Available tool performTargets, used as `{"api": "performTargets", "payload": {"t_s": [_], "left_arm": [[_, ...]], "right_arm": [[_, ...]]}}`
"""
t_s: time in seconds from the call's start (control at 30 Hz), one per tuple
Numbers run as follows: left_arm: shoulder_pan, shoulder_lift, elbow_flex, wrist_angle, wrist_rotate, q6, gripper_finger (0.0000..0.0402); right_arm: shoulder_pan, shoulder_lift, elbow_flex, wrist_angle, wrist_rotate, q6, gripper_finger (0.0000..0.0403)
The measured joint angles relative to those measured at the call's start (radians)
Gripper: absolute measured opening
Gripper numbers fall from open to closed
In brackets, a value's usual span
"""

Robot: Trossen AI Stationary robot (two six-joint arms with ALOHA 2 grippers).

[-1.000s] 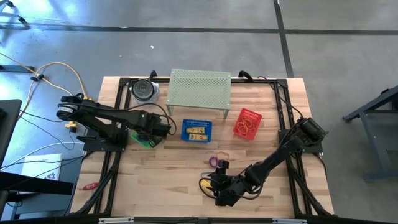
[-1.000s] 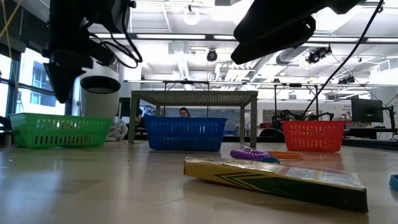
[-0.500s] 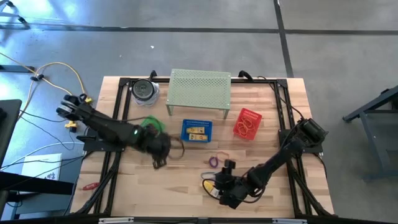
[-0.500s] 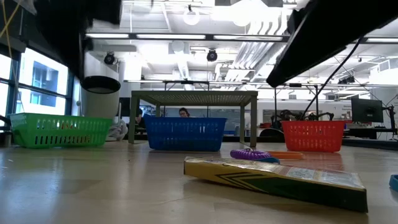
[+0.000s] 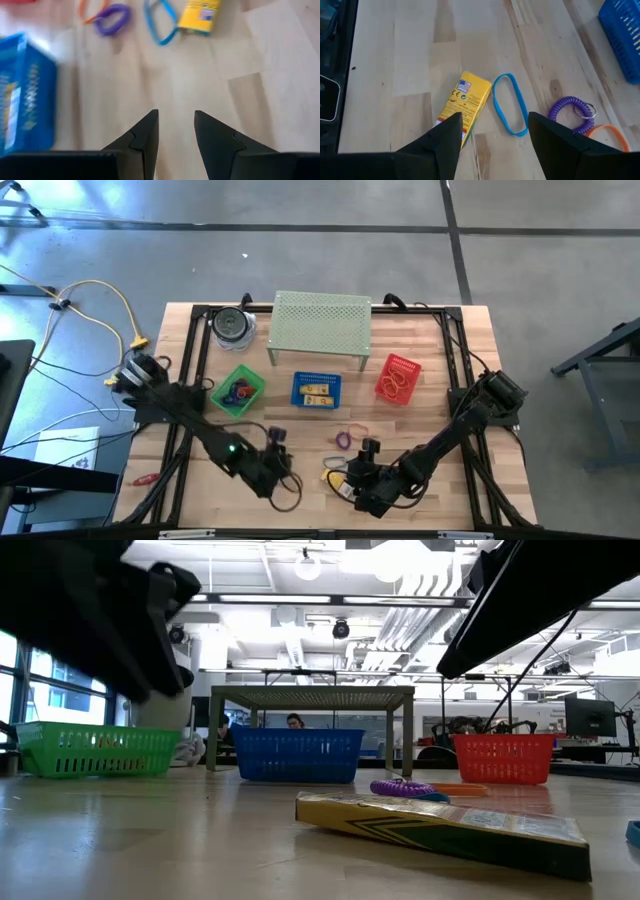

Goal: Pick & Place Office Desk Supplies
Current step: Put the blue rubber band into the red bin

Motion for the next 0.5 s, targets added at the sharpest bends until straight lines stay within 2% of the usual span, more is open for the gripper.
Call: {"api": "performTargets", "payload": {"t_s": [0.23,0.33,0.5], "left_arm": [[0.019,0.11,0.0,0.251,-0.007,0.128,0.0118],[0.037,0.111,0.0,0.256,-0.01,0.171,0.0118],[0.046,0.11,0.0,0.233,-0.004,0.159,0.0118]], "right_arm": [[-0.001,0.0,0.0,0.0,0.0,-0.001,0.0215],[-0.001,0.0,0.0,0.0,0.0,-0.006,0.0215],[-0.001,0.0,0.0,0.0,0.0,-0.017,0.0215]]}}
